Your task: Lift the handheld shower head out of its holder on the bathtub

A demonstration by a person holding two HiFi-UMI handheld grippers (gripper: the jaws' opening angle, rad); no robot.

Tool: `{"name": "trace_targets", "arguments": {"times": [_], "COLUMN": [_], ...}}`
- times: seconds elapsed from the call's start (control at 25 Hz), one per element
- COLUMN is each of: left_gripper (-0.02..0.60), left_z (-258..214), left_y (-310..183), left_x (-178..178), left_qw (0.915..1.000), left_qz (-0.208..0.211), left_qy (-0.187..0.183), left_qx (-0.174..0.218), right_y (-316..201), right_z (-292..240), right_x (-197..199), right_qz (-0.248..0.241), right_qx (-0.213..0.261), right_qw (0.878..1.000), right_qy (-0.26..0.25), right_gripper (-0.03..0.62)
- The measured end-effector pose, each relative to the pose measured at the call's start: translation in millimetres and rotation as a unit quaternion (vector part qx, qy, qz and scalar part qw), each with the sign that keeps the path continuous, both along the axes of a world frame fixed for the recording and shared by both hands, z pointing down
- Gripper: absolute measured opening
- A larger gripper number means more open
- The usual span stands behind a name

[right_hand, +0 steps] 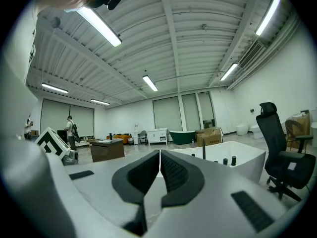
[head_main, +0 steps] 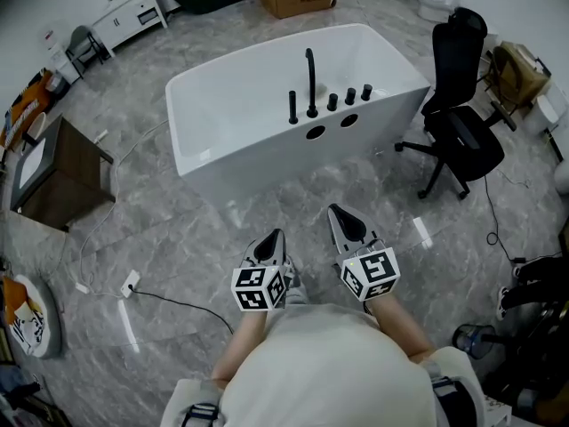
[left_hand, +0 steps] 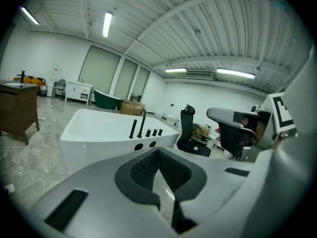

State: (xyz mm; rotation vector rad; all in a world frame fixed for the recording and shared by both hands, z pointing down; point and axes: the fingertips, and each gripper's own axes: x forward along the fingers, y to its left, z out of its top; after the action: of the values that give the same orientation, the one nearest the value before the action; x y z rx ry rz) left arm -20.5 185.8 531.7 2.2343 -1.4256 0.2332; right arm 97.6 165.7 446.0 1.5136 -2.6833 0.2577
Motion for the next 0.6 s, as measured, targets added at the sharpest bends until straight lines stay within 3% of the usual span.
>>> {"name": "trace_targets", "arguments": {"times": [0.6], "left_gripper": [0.020], "left_z": [-3.8], "left_y": [-121.7], "left_x": [-44.8], "left_qw": [0.9998], "left_qz": [0.019], "left_qy": [0.009], "left_qx": [-0.006], "right_y": [-126.0], "right_z": [-4.1], "right_x": [-48.5], "right_qz": [0.009], "right_qx": [-0.003], "right_qw": [1.000], "right_qy": [0.009], "right_gripper": [0.020]}}
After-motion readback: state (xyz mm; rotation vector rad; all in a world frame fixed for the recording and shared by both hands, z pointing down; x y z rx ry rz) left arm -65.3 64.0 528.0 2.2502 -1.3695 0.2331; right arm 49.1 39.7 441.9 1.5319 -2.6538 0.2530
